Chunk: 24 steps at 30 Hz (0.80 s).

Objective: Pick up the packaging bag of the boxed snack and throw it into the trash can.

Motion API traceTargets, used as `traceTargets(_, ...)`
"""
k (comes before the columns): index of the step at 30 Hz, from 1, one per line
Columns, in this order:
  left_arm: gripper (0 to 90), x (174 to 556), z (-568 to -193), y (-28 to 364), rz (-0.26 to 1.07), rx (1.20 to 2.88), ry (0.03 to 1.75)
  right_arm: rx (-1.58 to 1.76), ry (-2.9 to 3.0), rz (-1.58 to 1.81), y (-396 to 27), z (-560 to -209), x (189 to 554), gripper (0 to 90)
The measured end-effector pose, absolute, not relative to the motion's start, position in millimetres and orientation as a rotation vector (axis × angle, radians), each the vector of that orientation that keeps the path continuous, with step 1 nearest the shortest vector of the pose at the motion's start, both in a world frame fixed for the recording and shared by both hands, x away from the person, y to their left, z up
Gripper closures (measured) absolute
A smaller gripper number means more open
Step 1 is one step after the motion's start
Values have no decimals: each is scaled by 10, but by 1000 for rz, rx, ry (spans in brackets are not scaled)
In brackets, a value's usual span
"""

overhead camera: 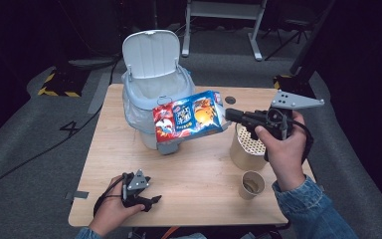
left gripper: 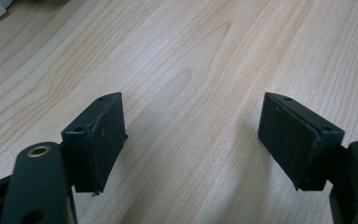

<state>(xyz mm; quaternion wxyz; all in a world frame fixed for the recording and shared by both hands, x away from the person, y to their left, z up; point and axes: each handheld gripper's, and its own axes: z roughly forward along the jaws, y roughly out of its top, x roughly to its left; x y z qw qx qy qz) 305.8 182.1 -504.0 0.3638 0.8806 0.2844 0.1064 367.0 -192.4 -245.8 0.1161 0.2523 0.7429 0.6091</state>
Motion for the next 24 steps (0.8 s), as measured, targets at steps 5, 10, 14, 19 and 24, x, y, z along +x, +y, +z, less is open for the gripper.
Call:
traceTargets(5,237,3054,-5040,1823,272,2266,732,778,2104,1813,-1900,-2361,3845,900)
traceTargets(10,236,3055,-5040,1823,271,2265,732,828,2043,1840,-1879,-2344,3996,900)
traceTargets(14,236,3055,-5039,1824,271,2266,731,863,2008,1840,-1816,-2357,4134,900)
traceTargets(19,235,3058,-5038,1825,276,2268,726,930,1970,1817,-1697,-2392,4299,900)
traceTargets(24,233,3062,-5039,1821,274,2267,724,972,1966,1758,-1608,-2438,4420,900)
